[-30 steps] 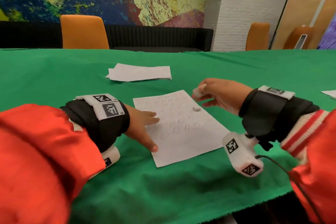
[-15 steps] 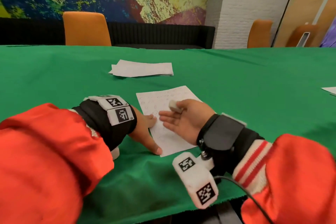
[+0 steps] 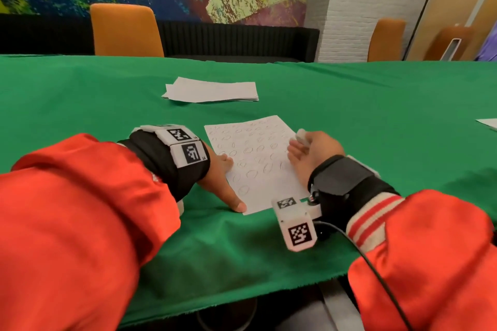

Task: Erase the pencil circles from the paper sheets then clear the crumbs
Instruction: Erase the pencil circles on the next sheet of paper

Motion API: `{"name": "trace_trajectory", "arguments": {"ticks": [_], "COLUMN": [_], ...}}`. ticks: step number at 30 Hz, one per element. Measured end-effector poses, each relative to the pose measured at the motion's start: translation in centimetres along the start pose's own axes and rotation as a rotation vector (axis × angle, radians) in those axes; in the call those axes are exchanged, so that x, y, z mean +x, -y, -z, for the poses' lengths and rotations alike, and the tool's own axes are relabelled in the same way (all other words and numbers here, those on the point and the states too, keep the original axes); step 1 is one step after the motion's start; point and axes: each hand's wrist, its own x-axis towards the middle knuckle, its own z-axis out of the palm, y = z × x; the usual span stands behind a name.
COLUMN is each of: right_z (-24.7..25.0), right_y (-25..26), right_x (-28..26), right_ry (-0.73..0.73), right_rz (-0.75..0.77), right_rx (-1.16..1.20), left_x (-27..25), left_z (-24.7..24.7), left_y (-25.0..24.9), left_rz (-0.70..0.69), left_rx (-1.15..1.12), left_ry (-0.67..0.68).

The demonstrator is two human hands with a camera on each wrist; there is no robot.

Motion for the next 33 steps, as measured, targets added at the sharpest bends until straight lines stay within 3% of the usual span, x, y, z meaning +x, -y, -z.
{"name": "trace_trajectory", "arguments": {"ticks": [4,6,10,18,20,22,24,26,29,33], "right_z": [-2.1,-2.7,-2.3,3.4,3.8,2.8,1.2,-0.1,0.0,2.4], "right_y": [-1.6,-3.8,-4.9,2.4,3.3,2.8,1.2,-0.6,-2.2,-0.1], "right_x": [-3.2,-3.5,-2.9,1.8,1.6,0.2,-1.6,-2.9,-2.7,-1.3], "right_ry": [0.266,0.308,0.220,-0.156,-0.123,0.005,0.170,0.246,0.261,0.104], "right_rz": [-0.116,-0.230,-0.255,0.049,0.112,0.066,-0.050,-0.211,-0.354,-0.240], "right_rx": [-0.022,-0.119,-0.118,0.184,0.241,0.206,0.066,-0.040,-0.016,0.042], "left_x": [0.2,0.4,0.9,0.3,0.4,0.5,0.7,0.9,1.0,1.1], "left_z": [0.0,-0.2,-0.3,-0.1,-0.1,-0.2,-0.3,-0.2,-0.2,-0.2], "left_y": [0.1,0.1,0.3,0.1,0.1,0.3,0.4,0.4,0.3,0.5], "left_rz": [0.001,-0.006,0.003,0.004,0.005,0.007,0.005,0.007,0.014,0.014], "left_rx": [-0.019,-0.021,-0.021,-0.060,-0.059,-0.069,-0.077,-0.075,-0.058,-0.049], "left_ry": [0.000,0.001,0.004,-0.020,-0.019,-0.009,-0.009,-0.012,0.004,0.015]}}
